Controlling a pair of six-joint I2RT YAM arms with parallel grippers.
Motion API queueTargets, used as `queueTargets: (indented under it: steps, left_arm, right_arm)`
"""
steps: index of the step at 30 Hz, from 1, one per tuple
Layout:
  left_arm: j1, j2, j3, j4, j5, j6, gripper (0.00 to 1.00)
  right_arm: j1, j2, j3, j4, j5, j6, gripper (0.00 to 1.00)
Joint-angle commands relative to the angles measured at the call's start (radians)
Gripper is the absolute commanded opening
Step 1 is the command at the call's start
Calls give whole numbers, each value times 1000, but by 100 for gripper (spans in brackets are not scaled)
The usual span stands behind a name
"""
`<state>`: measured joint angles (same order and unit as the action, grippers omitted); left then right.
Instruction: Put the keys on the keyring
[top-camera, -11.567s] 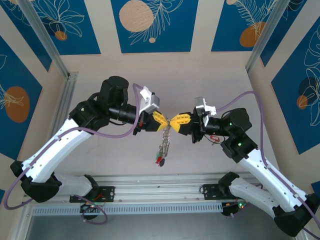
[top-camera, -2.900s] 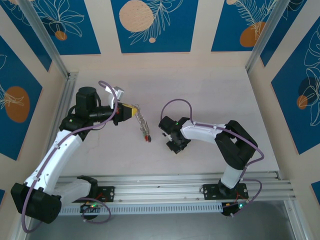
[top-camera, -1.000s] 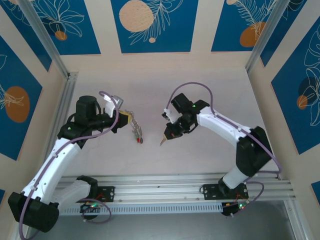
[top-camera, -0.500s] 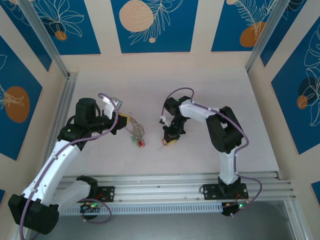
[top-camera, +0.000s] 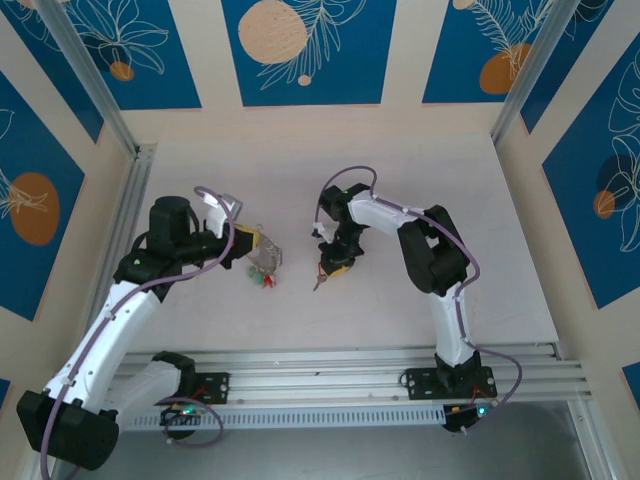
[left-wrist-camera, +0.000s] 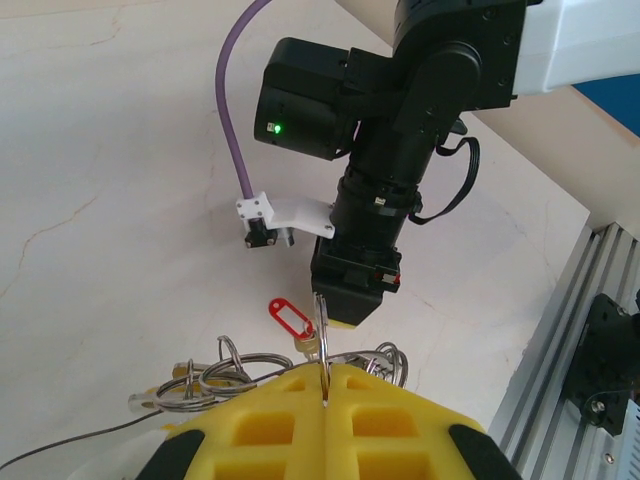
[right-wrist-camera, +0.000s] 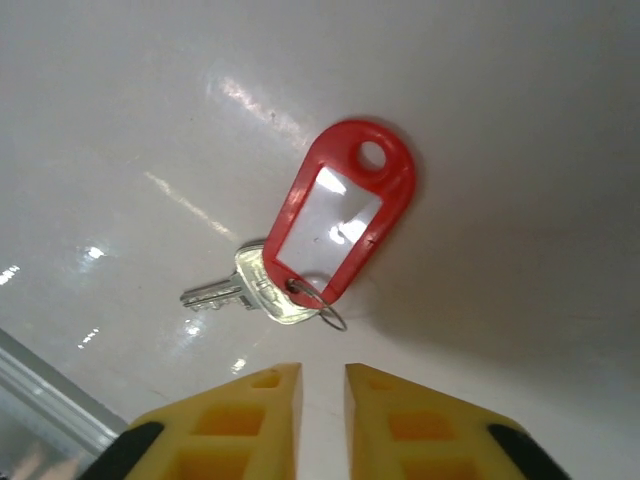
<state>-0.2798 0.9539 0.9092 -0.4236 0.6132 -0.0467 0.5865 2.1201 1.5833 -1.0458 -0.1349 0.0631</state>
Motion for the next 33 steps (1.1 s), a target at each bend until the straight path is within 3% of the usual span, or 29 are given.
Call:
queueTargets:
  steps: [1,6,11,15,24,33]
  left_arm:
    - [17,-2,-3,69,48,-13,0]
    - [19,4,-3,82,65,-22,0]
    - [24,13,-2,97,85,-34,0]
    - [27,0,-6,96,83,-36,0]
    - [34,-11,-9,93,82,-36,0]
    - [45,-7,-10,107,102,-49,0]
  right_arm:
    - [-6,-103,-44,23,37,29,24]
    - [2,-264,-221,178,-28,111,37]
    - [20,-266,-295,268,-50,174,46]
    - [14,-221,-255,282,-26,151,47]
    - [-40,-77,-51,137,-33,-14,45]
    - [-37,-77,-103,105,-96,-60,42]
